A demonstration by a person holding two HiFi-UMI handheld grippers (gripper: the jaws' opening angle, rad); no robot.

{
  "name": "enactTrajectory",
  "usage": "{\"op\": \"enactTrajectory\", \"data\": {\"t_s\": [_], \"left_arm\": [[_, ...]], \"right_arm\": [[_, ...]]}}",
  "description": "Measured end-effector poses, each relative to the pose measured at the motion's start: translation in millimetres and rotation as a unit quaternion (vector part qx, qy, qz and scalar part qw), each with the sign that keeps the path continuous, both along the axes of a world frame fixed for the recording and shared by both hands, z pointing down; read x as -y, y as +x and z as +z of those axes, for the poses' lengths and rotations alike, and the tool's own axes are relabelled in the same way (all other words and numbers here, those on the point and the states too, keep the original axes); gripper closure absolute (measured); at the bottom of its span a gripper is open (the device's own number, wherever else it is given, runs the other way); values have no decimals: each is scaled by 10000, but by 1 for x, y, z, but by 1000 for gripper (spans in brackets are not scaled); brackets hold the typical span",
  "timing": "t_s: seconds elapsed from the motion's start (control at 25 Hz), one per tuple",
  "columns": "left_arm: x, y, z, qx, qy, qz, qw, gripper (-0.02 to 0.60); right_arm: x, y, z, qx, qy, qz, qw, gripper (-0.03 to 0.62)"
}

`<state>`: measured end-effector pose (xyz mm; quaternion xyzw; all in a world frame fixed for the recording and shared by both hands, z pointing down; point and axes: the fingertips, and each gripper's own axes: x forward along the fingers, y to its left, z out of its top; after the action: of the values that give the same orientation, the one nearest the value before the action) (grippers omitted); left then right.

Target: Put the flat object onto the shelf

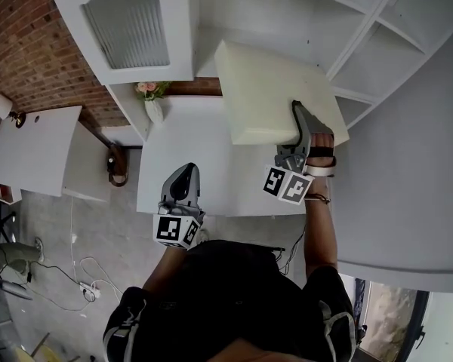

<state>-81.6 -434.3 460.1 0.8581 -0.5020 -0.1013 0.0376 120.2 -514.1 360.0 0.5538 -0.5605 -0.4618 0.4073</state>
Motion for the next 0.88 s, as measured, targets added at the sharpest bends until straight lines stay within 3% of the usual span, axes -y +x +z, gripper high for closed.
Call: {"op": "enactTrajectory", "data": {"t_s": [0.28, 0.44, 0.64, 0.88], "left_arm": [[4, -7, 3, -19, -33, -5, 10000, 564], [7, -11, 4, -17, -78, -32, 10000, 565], [9, -14, 7, -9, -111, -93, 9999, 565], [12, -6, 8, 36, -108, -13, 9999, 563]], "right_arm": [[65, -8, 44, -1172, -358, 483, 9913, 309], [95, -9, 49, -1201, -459, 597, 9899, 304], [132, -6, 75, -1253, -1095, 505, 9848, 262], [173, -9, 82, -902, -1611, 369, 9821, 221]]}}
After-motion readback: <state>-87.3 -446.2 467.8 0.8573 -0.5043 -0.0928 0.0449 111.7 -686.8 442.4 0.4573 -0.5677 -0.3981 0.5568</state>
